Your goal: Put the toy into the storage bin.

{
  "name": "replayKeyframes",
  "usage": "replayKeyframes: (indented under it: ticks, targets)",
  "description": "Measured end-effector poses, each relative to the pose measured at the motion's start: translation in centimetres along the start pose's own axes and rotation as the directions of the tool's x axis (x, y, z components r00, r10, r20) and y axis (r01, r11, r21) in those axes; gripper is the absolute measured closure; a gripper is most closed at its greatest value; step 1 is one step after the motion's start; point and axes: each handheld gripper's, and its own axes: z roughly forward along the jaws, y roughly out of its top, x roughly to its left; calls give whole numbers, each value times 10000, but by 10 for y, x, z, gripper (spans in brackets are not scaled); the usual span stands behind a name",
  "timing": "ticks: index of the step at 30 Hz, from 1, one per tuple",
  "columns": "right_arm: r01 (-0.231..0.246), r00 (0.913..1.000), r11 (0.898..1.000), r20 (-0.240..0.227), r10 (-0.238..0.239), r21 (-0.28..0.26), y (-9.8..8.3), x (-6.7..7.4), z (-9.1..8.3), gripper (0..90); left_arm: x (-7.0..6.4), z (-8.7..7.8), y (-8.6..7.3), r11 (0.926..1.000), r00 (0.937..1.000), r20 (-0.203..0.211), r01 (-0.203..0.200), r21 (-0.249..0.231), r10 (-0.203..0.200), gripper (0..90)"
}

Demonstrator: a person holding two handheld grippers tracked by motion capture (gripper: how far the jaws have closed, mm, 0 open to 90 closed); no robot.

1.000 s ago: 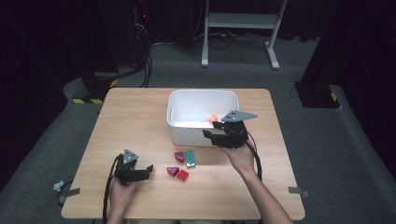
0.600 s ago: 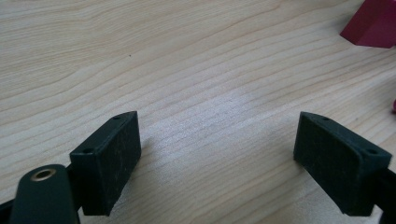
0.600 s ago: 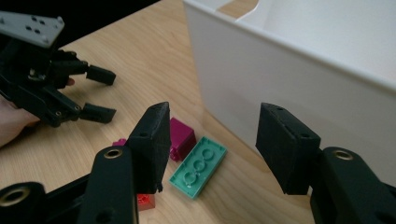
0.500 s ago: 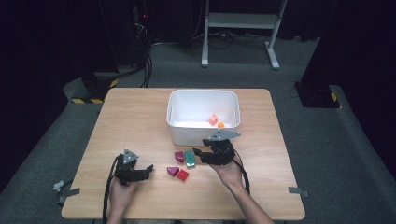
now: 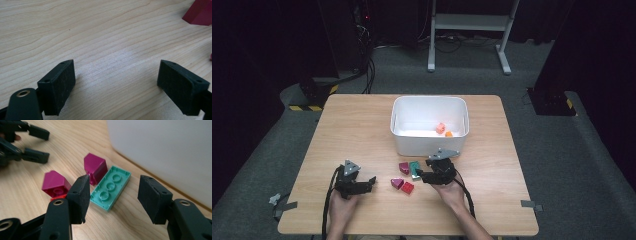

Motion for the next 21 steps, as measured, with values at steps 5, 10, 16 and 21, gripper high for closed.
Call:
replayKeyframes:
  ticks: [5, 10, 16, 21]
  targets:
    - [-24, 10000, 9997, 63, 23, 252, -5, 2, 13, 420, 0, 0, 0, 10000, 10000, -4, -4, 12, 4, 151]
    - [-9, 9999, 9991, 140, 3, 419, -7, 7, 23, 412, 0, 0, 0, 10000, 10000, 0, -2, 1, 2, 151]
    - [80, 9996, 9988, 258, -93, 488, -8, 12, 31, 410, 0, 0, 0, 10000, 10000, -3, -4, 12, 4, 151]
    - [210, 9989, 9974, 402, -238, 695, -9, 13, 36, 410, 0, 0, 0, 10000, 10000, 0, 3, 1, -3, 151]
